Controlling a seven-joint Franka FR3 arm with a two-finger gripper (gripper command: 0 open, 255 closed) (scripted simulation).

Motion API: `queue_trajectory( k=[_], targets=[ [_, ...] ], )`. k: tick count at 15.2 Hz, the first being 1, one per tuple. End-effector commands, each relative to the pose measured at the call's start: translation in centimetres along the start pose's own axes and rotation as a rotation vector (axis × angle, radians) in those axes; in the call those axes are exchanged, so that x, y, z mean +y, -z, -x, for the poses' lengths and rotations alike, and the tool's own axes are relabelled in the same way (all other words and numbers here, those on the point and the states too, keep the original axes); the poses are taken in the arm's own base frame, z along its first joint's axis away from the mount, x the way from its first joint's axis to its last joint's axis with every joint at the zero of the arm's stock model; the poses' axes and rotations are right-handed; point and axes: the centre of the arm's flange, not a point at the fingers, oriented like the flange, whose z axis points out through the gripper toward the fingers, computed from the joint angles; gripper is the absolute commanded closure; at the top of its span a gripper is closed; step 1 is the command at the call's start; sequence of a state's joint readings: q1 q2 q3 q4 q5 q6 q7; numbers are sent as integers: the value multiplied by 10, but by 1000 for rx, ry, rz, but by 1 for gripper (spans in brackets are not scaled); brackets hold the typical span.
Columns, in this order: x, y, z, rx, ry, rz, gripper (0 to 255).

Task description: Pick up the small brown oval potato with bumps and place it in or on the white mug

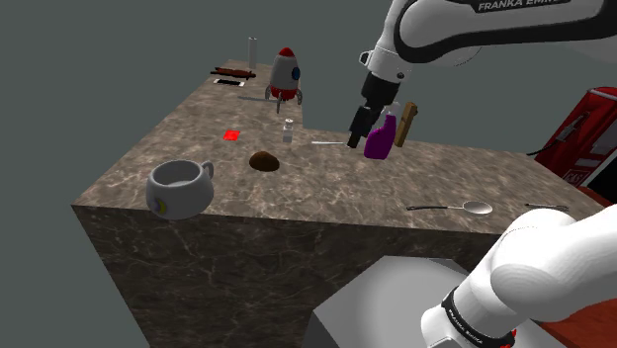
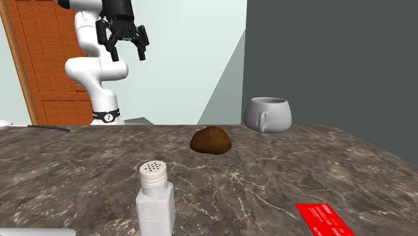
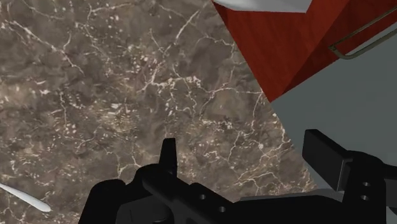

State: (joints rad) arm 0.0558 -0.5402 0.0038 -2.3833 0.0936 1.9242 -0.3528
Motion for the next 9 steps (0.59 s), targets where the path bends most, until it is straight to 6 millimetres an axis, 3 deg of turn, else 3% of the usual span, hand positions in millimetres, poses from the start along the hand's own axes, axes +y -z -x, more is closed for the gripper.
queue_trajectory(
  k=[1, 9],
  targets=[
    [5, -18, -15, 14, 33, -6, 0],
    [29, -84, -88, 64, 161, -33, 0]
  ],
)
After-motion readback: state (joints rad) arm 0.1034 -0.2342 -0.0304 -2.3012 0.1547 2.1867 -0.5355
